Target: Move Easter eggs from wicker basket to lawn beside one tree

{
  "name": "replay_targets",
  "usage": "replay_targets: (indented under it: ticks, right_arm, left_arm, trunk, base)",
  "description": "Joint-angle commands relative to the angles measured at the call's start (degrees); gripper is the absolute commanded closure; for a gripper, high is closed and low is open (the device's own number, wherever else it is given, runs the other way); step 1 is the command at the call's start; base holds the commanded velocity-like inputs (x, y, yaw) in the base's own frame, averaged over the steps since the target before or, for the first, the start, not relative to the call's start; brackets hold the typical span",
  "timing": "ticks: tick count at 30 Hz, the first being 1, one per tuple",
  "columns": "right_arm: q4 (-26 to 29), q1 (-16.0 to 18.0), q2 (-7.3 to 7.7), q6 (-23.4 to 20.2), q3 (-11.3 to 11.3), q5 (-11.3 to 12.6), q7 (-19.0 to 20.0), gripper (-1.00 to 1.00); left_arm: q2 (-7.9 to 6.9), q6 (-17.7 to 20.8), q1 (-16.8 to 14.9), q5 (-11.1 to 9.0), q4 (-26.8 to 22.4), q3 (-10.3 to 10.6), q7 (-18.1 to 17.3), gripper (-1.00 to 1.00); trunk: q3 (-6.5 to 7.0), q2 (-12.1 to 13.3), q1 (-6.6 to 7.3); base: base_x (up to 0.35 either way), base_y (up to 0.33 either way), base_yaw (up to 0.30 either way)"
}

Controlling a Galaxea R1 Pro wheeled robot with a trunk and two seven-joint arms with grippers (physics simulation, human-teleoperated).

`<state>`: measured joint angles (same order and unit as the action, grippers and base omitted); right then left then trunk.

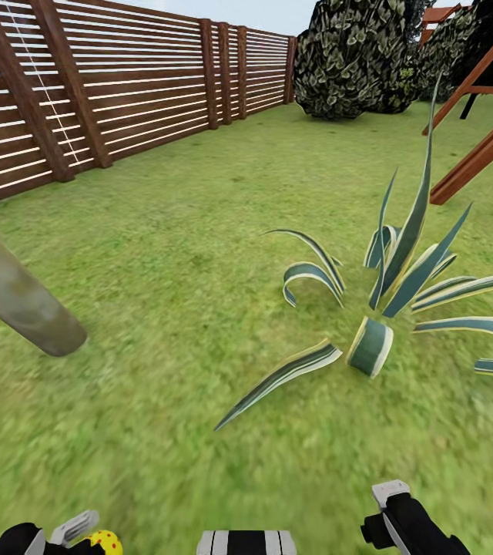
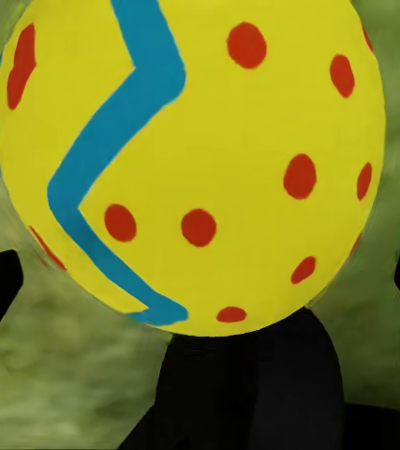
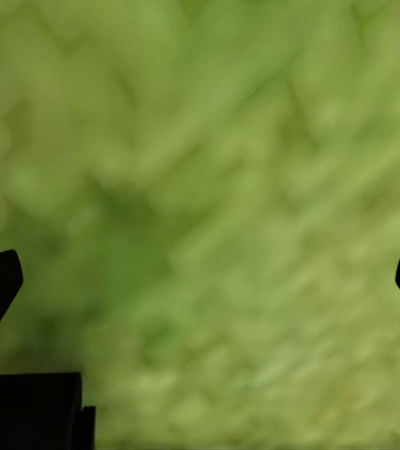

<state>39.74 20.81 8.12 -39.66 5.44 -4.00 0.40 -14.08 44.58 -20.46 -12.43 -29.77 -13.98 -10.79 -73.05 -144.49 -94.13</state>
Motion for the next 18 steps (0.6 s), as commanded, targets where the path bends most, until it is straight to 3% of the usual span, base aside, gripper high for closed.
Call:
replay_targets:
  ticks: [1,4,14,18]
  right_arm:
    - [0.08,0.02,0.05,-0.33,0.27,-0.40,0.04,-1.00]
    - [0.00,0.02,0.05,-0.33,0.28,-0.40,0.04,-1.00]
    - [-0.01,0.02,0.05,-0.31,0.28,-0.40,0.04,-1.00]
    - [-0.01,0.02,0.05,-0.30,0.31,-0.40,0.04,-1.00]
  left_arm:
    - [0.02,0.33,-0.02,0.08,-0.03,-0.49,-0.26,-1.00]
    - [0.06,0.33,-0.02,0.04,0.05,-0.49,-0.23,-1.00]
    - [0.02,0.33,-0.02,0.07,0.06,-0.54,-0.07,-1.00]
    - [0.02,0.33,-0.02,0.07,0.06,-0.59,-0.11,-1.00]
  trunk:
    - [-0.04,-0.02,0.01]
    - [-0.04,-0.02,0.01]
    - [2.17,0.12,0.27]
    - [3.06,0.17,0.37]
  base:
    - [0.000,0.000,0.000]
    - [0.000,0.000,0.000]
    - [-0.006,0.000,0.000]
    - [-0.278,0.000,0.000]
